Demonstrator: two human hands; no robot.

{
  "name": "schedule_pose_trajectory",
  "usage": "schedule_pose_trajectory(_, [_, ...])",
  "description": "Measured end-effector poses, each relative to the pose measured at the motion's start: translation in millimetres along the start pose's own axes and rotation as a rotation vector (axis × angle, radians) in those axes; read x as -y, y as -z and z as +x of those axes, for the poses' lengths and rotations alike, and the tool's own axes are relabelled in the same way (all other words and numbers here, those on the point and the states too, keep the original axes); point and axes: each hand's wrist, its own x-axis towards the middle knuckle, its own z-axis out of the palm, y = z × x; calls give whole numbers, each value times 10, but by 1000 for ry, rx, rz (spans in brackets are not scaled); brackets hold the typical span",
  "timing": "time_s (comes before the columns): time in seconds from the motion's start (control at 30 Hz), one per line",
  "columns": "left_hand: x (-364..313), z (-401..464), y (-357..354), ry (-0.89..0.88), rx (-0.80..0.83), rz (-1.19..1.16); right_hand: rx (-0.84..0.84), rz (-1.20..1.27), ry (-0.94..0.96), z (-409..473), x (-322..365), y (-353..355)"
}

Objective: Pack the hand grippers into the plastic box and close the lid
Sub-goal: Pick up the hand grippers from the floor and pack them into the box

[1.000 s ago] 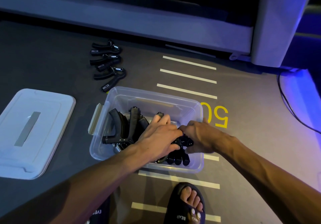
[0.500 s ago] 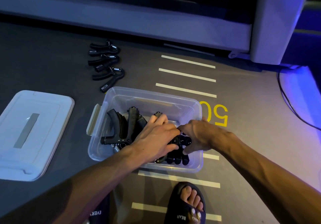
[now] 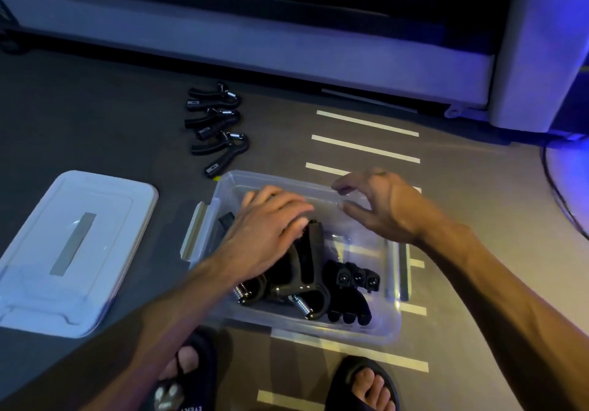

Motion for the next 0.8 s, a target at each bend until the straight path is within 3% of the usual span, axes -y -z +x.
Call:
schedule_pose_trajectory(0.1, [391, 95, 173, 120, -136, 7, -50, 37, 41, 314, 61, -109])
schedule_pose_trajectory(0.23, [1040, 274, 340, 438, -290, -130, -72, 131, 60, 779, 88, -195])
schedule_pose_trajectory(0.37, [1713, 365, 253, 777, -117, -270, -46, 273, 25, 1249, 62, -268])
schedule_pose_trajectory(0.47, [2044, 381, 124, 833, -31, -221, -16, 330, 17, 1545, 42, -349])
schedule_pose_trajectory(0.6, [2390, 569, 34, 801, -170, -125, 20, 416, 11, 1805, 38, -428])
schedule_pose_trajectory(0.8, [2679, 932, -138, 856, -12, 3, 81, 477, -23, 1920, 4, -528])
